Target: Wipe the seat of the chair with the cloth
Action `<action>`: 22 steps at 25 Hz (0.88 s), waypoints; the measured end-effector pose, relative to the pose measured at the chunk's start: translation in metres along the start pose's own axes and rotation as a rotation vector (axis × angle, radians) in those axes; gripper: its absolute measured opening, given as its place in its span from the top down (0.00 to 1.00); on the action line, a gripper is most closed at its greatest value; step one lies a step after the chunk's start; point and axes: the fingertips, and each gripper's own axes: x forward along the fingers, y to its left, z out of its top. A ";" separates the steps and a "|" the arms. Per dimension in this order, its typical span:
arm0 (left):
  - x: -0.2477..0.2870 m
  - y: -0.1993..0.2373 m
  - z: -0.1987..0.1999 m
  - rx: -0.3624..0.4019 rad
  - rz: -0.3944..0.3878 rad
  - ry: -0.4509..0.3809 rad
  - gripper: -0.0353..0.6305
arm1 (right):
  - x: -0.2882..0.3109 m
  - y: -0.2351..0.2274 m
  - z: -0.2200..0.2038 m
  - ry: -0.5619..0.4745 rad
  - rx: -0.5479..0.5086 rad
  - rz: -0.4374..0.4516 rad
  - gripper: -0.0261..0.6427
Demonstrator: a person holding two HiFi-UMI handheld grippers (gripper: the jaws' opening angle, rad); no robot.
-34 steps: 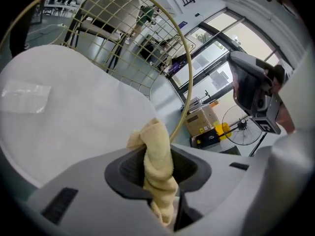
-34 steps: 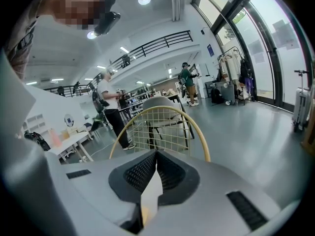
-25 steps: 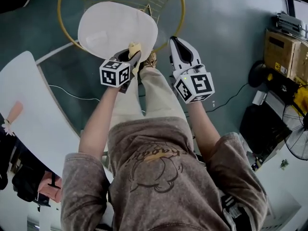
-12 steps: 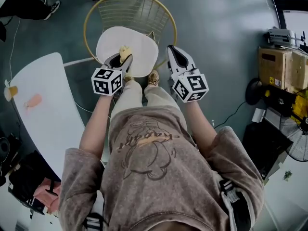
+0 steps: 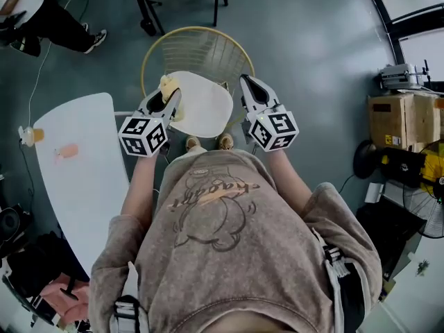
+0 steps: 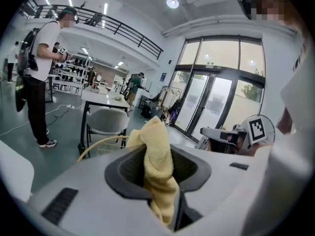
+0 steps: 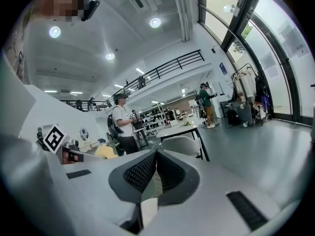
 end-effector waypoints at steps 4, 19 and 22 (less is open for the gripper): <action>-0.019 -0.007 0.039 0.011 -0.012 -0.081 0.77 | -0.003 0.017 0.020 -0.010 -0.019 0.030 0.92; -0.053 0.007 0.074 0.138 0.097 -0.289 0.77 | 0.006 0.030 0.032 -0.064 -0.140 0.016 0.92; -0.053 0.009 0.071 0.170 0.119 -0.300 0.77 | 0.005 0.024 0.028 -0.058 -0.142 -0.004 0.92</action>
